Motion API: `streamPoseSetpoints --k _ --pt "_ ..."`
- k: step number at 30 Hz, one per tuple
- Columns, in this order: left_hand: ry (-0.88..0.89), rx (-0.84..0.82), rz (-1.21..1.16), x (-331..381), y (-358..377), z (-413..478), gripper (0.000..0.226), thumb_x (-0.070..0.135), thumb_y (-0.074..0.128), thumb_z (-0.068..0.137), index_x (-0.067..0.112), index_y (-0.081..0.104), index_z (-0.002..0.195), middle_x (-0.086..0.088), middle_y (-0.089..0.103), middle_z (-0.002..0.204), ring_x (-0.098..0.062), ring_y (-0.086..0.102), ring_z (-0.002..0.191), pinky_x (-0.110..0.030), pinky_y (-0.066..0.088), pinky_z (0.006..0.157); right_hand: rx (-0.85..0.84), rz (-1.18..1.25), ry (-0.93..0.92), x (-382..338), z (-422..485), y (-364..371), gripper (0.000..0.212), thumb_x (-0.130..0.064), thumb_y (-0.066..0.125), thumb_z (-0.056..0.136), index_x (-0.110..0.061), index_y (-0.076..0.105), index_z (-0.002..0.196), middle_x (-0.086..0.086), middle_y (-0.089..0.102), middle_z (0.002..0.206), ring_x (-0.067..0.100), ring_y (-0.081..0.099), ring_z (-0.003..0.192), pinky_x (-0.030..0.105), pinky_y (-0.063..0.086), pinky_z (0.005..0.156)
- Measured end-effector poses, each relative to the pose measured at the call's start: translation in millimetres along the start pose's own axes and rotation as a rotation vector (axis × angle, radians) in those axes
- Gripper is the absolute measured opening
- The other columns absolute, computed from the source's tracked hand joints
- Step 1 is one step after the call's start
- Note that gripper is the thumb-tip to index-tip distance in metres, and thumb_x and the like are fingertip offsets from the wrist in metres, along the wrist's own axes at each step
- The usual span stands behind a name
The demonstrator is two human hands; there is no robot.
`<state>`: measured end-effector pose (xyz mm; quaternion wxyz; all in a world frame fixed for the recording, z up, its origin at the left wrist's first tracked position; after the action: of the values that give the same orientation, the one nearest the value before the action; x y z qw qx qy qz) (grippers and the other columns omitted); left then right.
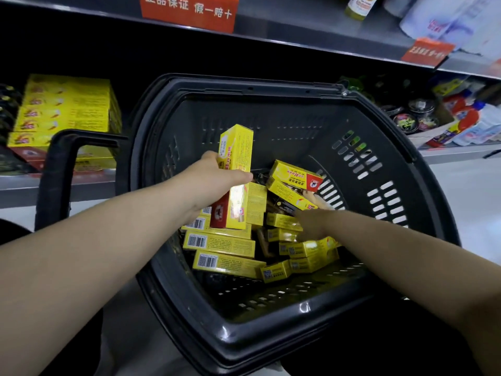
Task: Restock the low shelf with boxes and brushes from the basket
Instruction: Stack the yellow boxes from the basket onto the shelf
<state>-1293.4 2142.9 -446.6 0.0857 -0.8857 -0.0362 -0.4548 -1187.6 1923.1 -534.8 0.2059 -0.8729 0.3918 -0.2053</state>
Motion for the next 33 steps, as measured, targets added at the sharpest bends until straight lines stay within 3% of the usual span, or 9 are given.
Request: streamPoseSetpoints --k 5,8,11,14,16,23,28,31,33 --pt "-0.034 -0.012 -0.034 1.0 1.9 -1.3 0.088 0.047 0.071 0.053 0.017 0.041 0.130 -0.011 0.064 0.114 -0.031 0.062 0.103 -0.048 0.048 0.094 0.161 -0.294 -0.058 -28.9 13.3 0.6 0.055 -0.012 0.048 0.095 -0.007 0.023 0.144 0.015 0.057 0.121 0.029 0.059 0.095 0.033 0.040 0.056" --pt "-0.045 -0.017 -0.058 -0.2 0.6 -0.3 0.080 0.046 0.070 0.051 0.016 0.048 0.122 -0.011 0.066 0.110 -0.031 0.063 0.101 -0.048 0.048 0.093 0.208 -0.341 -0.034 -31.3 4.1 -19.9 0.039 -0.021 0.049 0.096 -0.010 0.041 0.132 0.008 0.060 0.114 0.026 0.058 0.093 0.033 0.045 0.064" --pt "-0.031 -0.008 -0.101 -3.3 -1.5 4.4 0.061 0.038 0.073 0.066 0.018 0.049 0.119 -0.010 0.067 0.107 -0.029 0.064 0.098 -0.047 0.049 0.093 0.312 0.000 0.005 -14.6 -20.4 -57.6 0.048 -0.047 0.051 0.091 -0.007 0.054 0.118 0.009 0.061 0.110 0.026 0.058 0.100 0.035 0.048 0.079" --pt "-0.034 0.000 -0.133 -4.2 -2.8 7.8 0.061 0.036 0.071 0.076 0.017 0.045 0.127 -0.010 0.066 0.111 -0.029 0.063 0.101 -0.048 0.047 0.095 0.402 0.759 -0.086 -3.7 -53.2 -89.7 0.038 -0.044 0.062 0.084 -0.007 0.062 0.095 0.007 0.065 0.085 0.019 0.063 0.074 0.026 0.052 0.061" --pt "-0.029 -0.018 -0.122 -1.7 0.2 6.4 0.070 0.039 0.072 0.077 0.015 0.040 0.134 -0.010 0.063 0.118 -0.029 0.061 0.106 -0.048 0.046 0.097 0.383 1.148 -0.212 -15.9 -73.4 -100.5 0.027 -0.040 0.063 0.084 -0.015 0.062 0.094 0.004 0.069 0.087 0.017 0.067 0.072 0.020 0.053 0.055" --pt "0.015 -0.101 -0.181 8.9 7.0 -5.7 0.055 0.035 0.073 0.073 0.011 0.053 0.117 -0.010 0.071 0.101 -0.024 0.070 0.090 -0.040 0.056 0.080 0.480 1.165 -0.477 -60.6 -91.0 -112.8 0.041 -0.050 0.050 0.091 -0.010 0.061 0.093 -0.001 0.069 0.071 0.013 0.067 0.060 0.027 0.056 0.060" --pt "0.048 -0.030 -0.167 7.6 0.4 -2.1 0.049 0.029 0.081 0.064 0.018 0.061 0.108 -0.004 0.073 0.096 -0.019 0.072 0.082 -0.031 0.057 0.067 0.163 1.366 -0.646 -55.7 -76.3 -99.9 0.047 -0.055 0.041 0.091 -0.012 0.060 0.094 -0.005 0.071 0.082 0.016 0.069 0.079 0.026 0.055 0.076" --pt "0.037 0.042 -0.182 4.4 -5.4 4.0 0.039 0.025 0.082 0.065 0.019 0.062 0.098 -0.004 0.073 0.094 -0.019 0.072 0.076 -0.029 0.057 0.061 0.023 0.878 -0.480 -49.6 -51.1 -64.1 0.033 -0.043 0.047 0.094 -0.018 0.060 0.109 -0.005 0.069 0.103 0.015 0.066 0.097 0.025 0.052 0.084" --pt "0.026 0.062 -0.152 2.9 -8.7 6.9 0.053 0.030 0.084 0.063 0.018 0.061 0.109 -0.003 0.070 0.102 -0.021 0.068 0.090 -0.038 0.056 0.079 -0.095 0.345 -0.399 -50.5 -34.7 -30.1 0.030 -0.024 0.053 0.094 -0.016 0.056 0.123 0.001 0.061 0.120 0.019 0.057 0.111 0.029 0.047 0.088"
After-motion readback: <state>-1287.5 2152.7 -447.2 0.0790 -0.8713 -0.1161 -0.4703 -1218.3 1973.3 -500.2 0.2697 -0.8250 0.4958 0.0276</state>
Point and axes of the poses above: each hand's wrist, its own z-axis towards the middle knuckle, its own y-axis out of the palm, x = y × z, the point moved 5 cm from there along z, towards the middle knuckle
